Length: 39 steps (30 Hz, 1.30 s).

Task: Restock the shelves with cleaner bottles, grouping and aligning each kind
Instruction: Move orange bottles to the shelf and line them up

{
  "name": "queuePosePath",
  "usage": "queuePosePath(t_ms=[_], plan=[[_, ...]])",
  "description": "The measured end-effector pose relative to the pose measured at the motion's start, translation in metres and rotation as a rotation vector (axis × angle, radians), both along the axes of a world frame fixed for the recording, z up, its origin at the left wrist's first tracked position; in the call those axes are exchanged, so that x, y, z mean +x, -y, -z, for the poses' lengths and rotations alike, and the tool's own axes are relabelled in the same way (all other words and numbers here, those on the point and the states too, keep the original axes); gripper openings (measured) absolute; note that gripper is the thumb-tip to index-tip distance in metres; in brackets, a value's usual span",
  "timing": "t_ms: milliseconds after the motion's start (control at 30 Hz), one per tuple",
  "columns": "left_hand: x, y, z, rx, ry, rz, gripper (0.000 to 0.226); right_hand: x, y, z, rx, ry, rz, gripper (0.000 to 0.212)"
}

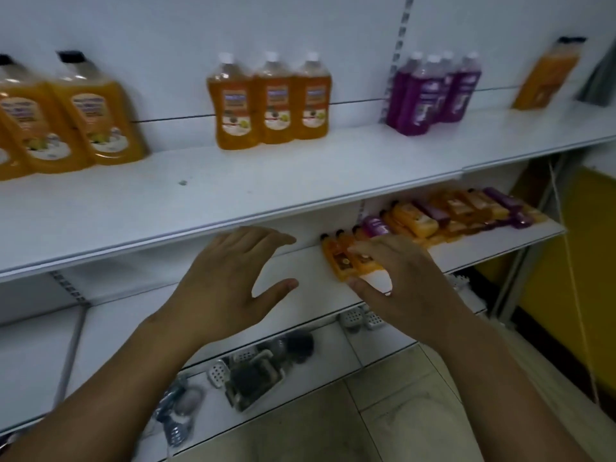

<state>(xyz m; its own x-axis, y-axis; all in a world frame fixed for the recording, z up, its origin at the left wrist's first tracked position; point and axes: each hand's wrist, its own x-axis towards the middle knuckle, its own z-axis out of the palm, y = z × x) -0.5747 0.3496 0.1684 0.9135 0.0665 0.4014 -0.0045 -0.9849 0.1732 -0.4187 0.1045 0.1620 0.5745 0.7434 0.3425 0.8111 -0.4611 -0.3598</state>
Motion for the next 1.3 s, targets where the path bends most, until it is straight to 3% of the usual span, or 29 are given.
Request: queuePosePath(t_ms=[267,467,700,967,1133,1233,1300], plan=[[0.098,0.096,0.025,-0.081,-0.092,-0.056,0.054,0.101,0.094,0.034,-0.054,-0.109,0.004,0.047],[0.149,0.124,0.068,-0.221,-0.201,-0.146,0.058,0.162,0.108,0.059,-0.078,-0.201,-0.039,0.048],[0.203,0.095,0.135,-0.385,-0.33,-0.274,0.057,0.221,0.07,0.111,-0.083,-0.398,-0.024,0.046],[0.275,0.06,0.215,-0.628,-0.514,-0.423,0.055,0.272,-0.003,0.199,-0.059,-0.913,0.178,0.038],[0.31,0.045,0.25,-0.847,-0.554,-0.547,0.065,0.295,-0.028,0.241,-0.012,-1.008,0.276,0.042],[0.326,0.045,0.267,-0.954,-0.534,-0.595,0.069,0.309,-0.045,0.262,-0.017,-0.991,0.202,0.04],[0.334,0.047,0.277,-0.989,-0.516,-0.595,0.066,0.318,-0.052,0.278,-0.036,-0.991,0.154,0.051]])
